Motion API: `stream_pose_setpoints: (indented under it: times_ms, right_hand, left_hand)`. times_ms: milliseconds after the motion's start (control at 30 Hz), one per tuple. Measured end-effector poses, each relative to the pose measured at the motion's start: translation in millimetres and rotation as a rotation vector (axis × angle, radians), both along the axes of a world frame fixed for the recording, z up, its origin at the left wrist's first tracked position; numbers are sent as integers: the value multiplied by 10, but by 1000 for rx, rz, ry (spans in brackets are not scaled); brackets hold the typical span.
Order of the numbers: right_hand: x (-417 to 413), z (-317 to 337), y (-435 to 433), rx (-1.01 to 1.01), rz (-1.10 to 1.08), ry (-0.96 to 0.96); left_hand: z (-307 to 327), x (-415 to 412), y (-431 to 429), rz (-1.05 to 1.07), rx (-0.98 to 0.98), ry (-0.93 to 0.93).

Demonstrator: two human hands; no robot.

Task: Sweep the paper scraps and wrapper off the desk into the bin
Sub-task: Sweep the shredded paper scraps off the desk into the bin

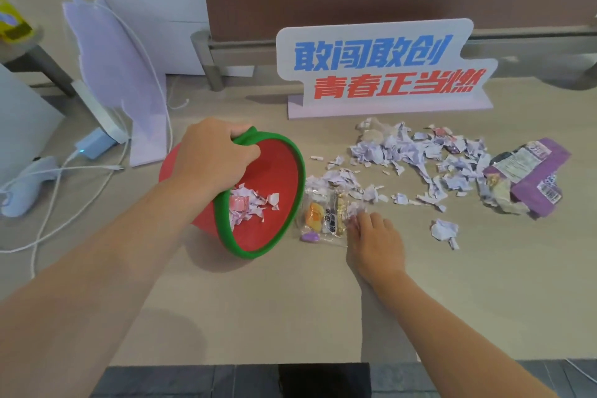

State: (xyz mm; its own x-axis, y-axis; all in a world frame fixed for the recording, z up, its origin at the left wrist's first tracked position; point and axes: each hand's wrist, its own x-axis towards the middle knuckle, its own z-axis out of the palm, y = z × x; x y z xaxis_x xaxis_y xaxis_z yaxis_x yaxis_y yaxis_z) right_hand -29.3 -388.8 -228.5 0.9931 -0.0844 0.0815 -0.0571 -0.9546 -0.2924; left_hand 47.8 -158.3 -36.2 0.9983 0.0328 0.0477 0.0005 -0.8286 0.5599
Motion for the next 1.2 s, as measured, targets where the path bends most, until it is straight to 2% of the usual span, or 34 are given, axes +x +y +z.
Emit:
stream_pose_setpoints:
  times_ms: [100,167,267,400,533,733,800,867,900,967,1033,1067,1133,1200]
  right_hand:
    - [162,75,-89,-11,42,199]
    - [258,238,-112,68,-7,259]
    - [312,710,110,271,-73,126]
    - [287,1384,847,501,167,25]
    - [406,1469,1508,455,428,63]
    - [460,1102,1860,64,639,321]
    - [438,1122,1884,111,727,295]
    - [411,1231,1871,305,792,155]
    - [401,1278,1817,436,761,54]
    - [360,1289,1558,657,539,-178]
    - [321,1137,1168,686,246,-377]
    - [316,1031,982,628,131,-390]
    - [366,785,720,420,3,-167]
    - [476,526,595,144,4,132]
  left_hand:
    - [2,-54,43,-1,-20,10]
    - [14,-74,102,30,-34,13]
    - [37,-80,199,58,-82,29]
    - [84,-93,291,90,-118,29]
    - [112,-140,376,113,-125,24]
    - [145,-166,530,164,-123,24]
    - [149,-168,555,183,-141,29]
    - [156,-168,587,198,-165,31]
    - [162,-168,598,194,-177,31]
    - [187,-172,604,191,-204,47]
    - [210,-155,615,203,-234,62]
    - [217,-142,623,204,-236,63]
    - [208,-111,642,208,-232,66]
    - [186,-77,652,214,-231,74]
